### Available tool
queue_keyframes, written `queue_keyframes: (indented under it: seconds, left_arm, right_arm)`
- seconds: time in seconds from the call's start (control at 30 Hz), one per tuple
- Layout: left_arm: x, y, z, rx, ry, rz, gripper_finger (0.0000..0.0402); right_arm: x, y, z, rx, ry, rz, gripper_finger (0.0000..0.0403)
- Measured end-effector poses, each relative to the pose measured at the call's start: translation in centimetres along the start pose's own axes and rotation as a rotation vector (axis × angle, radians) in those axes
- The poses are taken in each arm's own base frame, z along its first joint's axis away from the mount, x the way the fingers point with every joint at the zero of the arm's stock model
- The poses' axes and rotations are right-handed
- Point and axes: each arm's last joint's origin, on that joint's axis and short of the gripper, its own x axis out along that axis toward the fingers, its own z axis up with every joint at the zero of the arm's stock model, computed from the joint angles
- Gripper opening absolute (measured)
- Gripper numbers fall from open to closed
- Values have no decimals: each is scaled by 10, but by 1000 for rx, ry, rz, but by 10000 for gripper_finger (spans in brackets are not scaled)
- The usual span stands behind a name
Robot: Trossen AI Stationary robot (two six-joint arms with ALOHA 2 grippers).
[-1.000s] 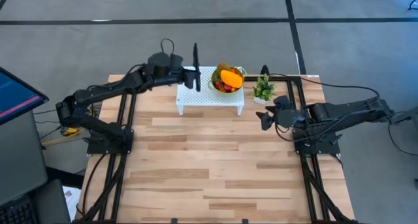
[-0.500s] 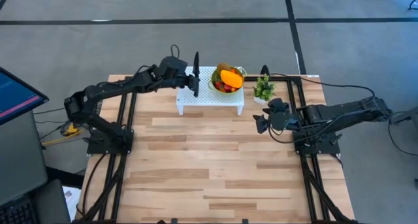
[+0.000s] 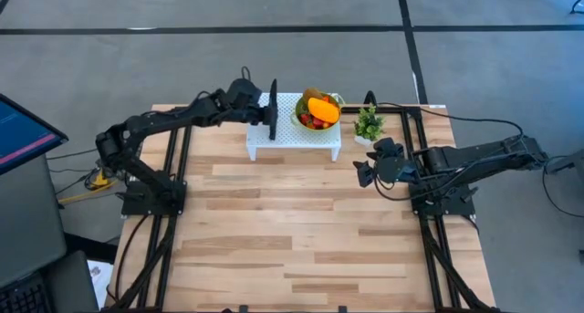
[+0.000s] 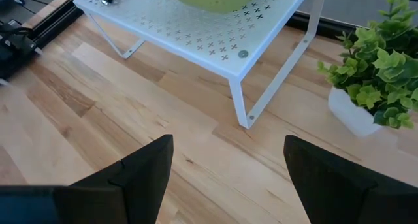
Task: Pick & Place Fruit
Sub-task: Put the black knife on the shelf, then return to Home Position
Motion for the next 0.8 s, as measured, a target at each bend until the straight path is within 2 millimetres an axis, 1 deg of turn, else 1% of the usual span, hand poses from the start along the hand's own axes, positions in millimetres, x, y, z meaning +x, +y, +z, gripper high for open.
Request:
queue_keyframes:
  seconds: [0.1, 0.27, 0.4, 0.6, 0.8]
  left_arm:
    - [1, 4, -2, -23, 43, 10, 82]
    - [14, 8, -6, -33, 102, 1, 83]
    - [21, 11, -8, -37, 120, 9, 90]
    - [21, 9, -6, -23, 93, -10, 118]
    - [21, 14, -1, -30, 79, 3, 159]
  right_arm:
    - [0, 0, 0, 0, 0, 1, 285]
    - [0, 0, 0, 2, -2, 3, 285]
    - [0, 1, 0, 2, -2, 7, 285]
    - [-1, 1, -1, -2, -1, 11, 285]
    - [-1, 1, -1, -2, -1, 11, 285]
